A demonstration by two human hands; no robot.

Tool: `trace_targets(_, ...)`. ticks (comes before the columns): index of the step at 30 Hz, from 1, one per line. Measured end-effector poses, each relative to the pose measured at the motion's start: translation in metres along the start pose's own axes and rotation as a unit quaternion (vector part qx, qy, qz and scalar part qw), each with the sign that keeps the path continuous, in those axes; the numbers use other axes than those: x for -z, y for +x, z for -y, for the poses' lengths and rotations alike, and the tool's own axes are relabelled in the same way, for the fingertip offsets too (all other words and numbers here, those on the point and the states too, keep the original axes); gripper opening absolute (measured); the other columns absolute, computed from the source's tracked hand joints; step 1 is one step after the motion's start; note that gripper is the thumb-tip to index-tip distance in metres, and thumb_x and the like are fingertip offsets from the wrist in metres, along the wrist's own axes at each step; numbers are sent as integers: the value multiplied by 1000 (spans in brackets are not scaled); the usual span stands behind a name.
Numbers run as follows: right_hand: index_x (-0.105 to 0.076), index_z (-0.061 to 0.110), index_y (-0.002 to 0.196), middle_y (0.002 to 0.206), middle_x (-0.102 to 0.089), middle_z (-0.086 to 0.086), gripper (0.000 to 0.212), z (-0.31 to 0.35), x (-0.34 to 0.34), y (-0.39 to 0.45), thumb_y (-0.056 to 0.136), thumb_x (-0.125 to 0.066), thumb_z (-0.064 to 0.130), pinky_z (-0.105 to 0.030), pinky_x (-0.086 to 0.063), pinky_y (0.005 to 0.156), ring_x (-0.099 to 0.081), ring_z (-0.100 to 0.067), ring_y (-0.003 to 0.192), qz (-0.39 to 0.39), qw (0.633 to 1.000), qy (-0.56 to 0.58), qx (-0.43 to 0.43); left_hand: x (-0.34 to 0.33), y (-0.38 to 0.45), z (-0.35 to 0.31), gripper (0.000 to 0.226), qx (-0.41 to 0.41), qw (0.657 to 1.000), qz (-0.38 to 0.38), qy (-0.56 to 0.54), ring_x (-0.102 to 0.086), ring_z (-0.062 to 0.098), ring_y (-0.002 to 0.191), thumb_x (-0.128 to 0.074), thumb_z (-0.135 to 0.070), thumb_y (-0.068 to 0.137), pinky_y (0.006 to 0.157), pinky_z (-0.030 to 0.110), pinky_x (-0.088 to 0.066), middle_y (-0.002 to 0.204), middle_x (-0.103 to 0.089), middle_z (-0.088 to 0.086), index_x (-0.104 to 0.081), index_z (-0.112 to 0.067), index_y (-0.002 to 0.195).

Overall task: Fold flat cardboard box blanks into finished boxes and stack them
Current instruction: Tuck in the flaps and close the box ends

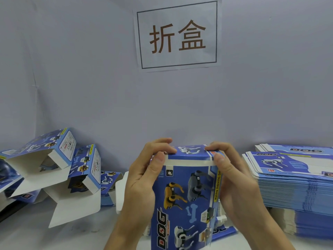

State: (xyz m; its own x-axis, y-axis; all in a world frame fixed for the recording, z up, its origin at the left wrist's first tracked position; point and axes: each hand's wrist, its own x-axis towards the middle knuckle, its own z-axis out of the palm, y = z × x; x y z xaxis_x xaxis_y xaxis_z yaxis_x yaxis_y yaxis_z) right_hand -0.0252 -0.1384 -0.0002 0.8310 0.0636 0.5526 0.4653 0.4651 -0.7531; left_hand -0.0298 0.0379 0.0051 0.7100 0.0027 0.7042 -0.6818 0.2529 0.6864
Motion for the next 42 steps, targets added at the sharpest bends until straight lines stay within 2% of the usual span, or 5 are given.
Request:
trace_targets(11,-76,16,71,140,-60,0,10,-1,3,-8,75,-67,16,-46,-61,81,-61,-33,124,6,996,83,-38,4,0,-2,36,-10,998,50,37,-50,19,135,-85,-56,64,70,44,-63,136,-60,-10,-79,-32,90)
trace_targets(31,-77,22,90,140,-59,5,34,-7,8,1,67,-88,43,-46,-60,78,-57,-27,130,8,1000,-17,19,8,3,0,15,-22,996,17,80,-60,10,123,-76,-32,70,70,37,-63,127,-68,-12,-81,-28,84)
trace_targets(35,-68,43,107,114,-68,19,33,-4,-3,4,75,-74,50,-33,-51,90,-61,-5,114,-113,964,-211,118,5,11,0,27,-90,975,-169,115,-69,20,94,-78,-53,73,77,50,-58,108,-72,-4,-76,-38,96)
trace_targets(38,-69,22,80,57,-51,5,17,10,-15,1,87,-62,36,-22,-37,51,-45,-9,52,-128,940,-266,174,17,21,-2,38,-119,905,-408,14,-59,11,82,-71,-60,74,78,34,-51,100,-65,-4,-62,-43,107)
trace_targets(42,-74,22,96,62,-70,1,59,19,-34,-5,87,-49,74,-22,-50,52,-59,-11,47,111,907,-371,-168,30,22,5,39,-19,877,-470,-97,-65,10,86,-62,-62,84,77,32,-54,109,-66,-5,-61,-33,110)
